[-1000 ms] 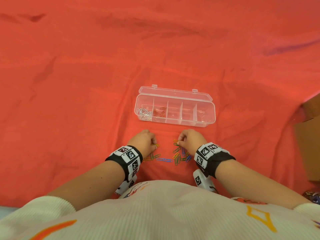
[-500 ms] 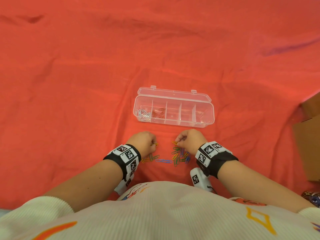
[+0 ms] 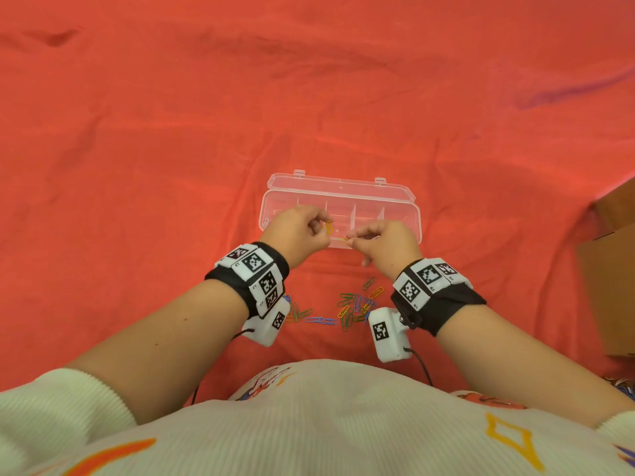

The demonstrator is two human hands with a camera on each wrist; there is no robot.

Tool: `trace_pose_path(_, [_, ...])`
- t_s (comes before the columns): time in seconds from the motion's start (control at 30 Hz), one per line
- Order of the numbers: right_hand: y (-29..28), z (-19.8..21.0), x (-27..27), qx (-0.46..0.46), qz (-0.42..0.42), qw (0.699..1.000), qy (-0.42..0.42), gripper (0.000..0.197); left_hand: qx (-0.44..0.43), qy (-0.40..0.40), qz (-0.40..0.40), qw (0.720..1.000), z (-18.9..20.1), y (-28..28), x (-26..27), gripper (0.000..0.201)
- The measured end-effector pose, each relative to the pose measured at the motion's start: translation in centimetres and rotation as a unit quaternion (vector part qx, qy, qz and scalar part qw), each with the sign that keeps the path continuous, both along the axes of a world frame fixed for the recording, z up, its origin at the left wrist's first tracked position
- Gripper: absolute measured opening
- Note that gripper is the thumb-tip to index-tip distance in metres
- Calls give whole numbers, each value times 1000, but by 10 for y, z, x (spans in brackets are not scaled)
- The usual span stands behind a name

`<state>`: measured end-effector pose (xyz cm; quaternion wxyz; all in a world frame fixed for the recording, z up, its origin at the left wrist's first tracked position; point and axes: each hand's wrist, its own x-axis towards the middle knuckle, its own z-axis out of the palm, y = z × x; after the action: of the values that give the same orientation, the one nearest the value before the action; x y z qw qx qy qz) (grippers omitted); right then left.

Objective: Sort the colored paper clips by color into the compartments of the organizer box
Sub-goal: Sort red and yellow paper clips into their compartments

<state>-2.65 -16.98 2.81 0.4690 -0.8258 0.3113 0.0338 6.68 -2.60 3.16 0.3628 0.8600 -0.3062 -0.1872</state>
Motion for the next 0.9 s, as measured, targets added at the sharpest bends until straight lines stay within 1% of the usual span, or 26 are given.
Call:
trace_pose_path(0.07, [-2,1,4,-5,-23,1000,-9,4,9,12,2,1000,0,-6,5,24])
trace_pose_path(0.13, [-5,0,7,-11,-41,999,-6,7,32,23,3,999,-2,-13,8,23])
trace_pose_path(0.27, [-6,0,12,-19,-62,998,7,9,75,22,16,997,-5,-22,10,21])
trace_pose_path(0.4, [-4,-3,15,-41,-57,997,25,10,90,34,29,995,-6,-30,13,19])
trace_pose_path(0.57, [-4,-7,16,-17,-46,998,31,17,122,27,5,992,-6,-31,15,28])
trace_pose_path(0.67, [-3,-7,13,-23,-39,999,18,21,111,29,9,993,-7,-25,13,28])
trace_pose_path(0.77, [-2,-6,6,-39,-16,999,-8,21,66,28,13,997,-8,-13,9,21])
trace_pose_path(0.83, [-1,-8,-1,-37,20,999,-4,19,42,18,-9,999,-9,-2,4,15])
trace_pose_path(0.9, [0,-10,-9,-25,73,997,29,16,36,4,-39,999,-11,12,-3,12])
